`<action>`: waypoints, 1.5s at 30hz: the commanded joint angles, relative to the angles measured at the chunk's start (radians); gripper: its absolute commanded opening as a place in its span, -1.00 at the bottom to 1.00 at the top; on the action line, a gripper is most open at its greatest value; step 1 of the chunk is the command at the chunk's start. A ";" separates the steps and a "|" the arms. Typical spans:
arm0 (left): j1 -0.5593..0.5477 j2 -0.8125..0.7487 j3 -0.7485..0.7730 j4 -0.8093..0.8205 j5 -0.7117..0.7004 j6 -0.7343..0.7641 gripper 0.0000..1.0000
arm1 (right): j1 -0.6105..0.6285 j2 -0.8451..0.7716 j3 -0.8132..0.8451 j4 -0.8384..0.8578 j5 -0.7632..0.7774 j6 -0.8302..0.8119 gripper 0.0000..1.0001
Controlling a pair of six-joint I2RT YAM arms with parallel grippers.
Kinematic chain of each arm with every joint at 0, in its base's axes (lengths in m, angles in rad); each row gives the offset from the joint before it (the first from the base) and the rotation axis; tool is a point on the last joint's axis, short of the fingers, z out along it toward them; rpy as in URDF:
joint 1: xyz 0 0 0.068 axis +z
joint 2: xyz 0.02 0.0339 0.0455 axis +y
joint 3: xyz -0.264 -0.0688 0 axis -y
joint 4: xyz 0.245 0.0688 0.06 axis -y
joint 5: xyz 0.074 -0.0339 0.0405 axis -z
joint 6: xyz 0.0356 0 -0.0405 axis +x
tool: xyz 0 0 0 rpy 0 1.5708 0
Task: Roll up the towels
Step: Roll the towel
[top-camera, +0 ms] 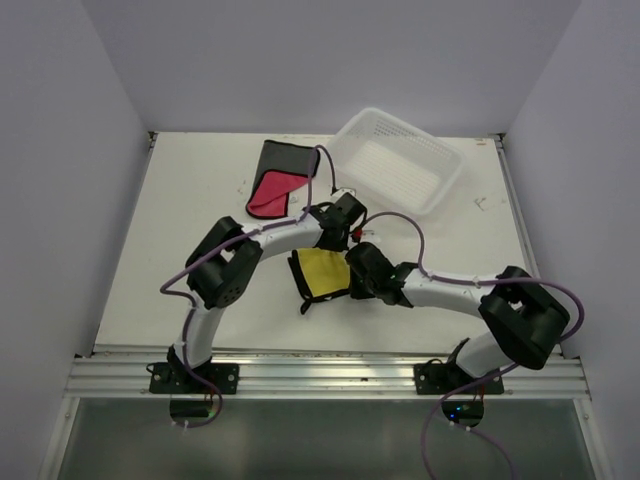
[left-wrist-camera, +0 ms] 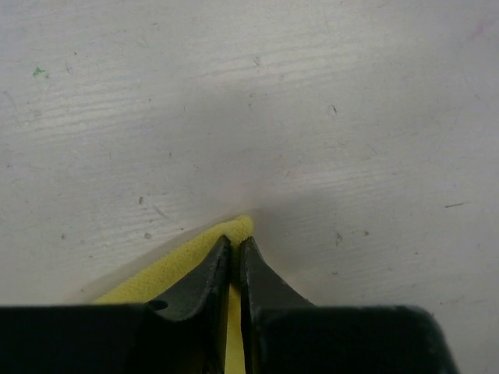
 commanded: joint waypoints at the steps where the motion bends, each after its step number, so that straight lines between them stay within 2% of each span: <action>1: 0.028 -0.077 -0.051 0.122 0.068 -0.025 -0.80 | 0.038 -0.036 0.008 -0.114 0.090 -0.015 -1.00; 10: 0.088 -0.207 -0.232 0.378 0.197 -0.065 -0.85 | 0.122 -0.048 0.042 -0.172 0.193 -0.045 -1.00; 13: 0.130 -0.227 -0.293 0.459 0.286 -0.088 -0.93 | 0.150 -0.051 0.039 -0.172 0.219 -0.051 -1.00; 16: 0.147 -0.232 -0.318 0.501 0.308 -0.089 -1.00 | 0.165 -0.048 0.044 -0.165 0.217 -0.069 -1.00; 20: 0.148 -0.250 -0.347 0.527 0.305 -0.082 -1.00 | 0.206 -0.039 0.064 -0.171 0.245 -0.103 -1.00; 25: 0.157 -0.252 -0.350 0.515 0.301 -0.072 -1.00 | 0.278 -0.025 0.120 -0.227 0.353 -0.150 -1.00; 29: 0.170 -0.264 -0.378 0.526 0.295 -0.082 -1.00 | 0.341 0.042 0.182 -0.329 0.436 -0.183 -1.00; 40: 0.220 -0.289 -0.433 0.587 0.343 -0.080 -1.00 | 0.443 0.243 0.315 -0.461 0.591 -0.253 -1.00; 45: 0.223 -0.284 -0.439 0.587 0.344 -0.076 -1.00 | 0.467 0.316 0.340 -0.491 0.607 -0.296 -1.00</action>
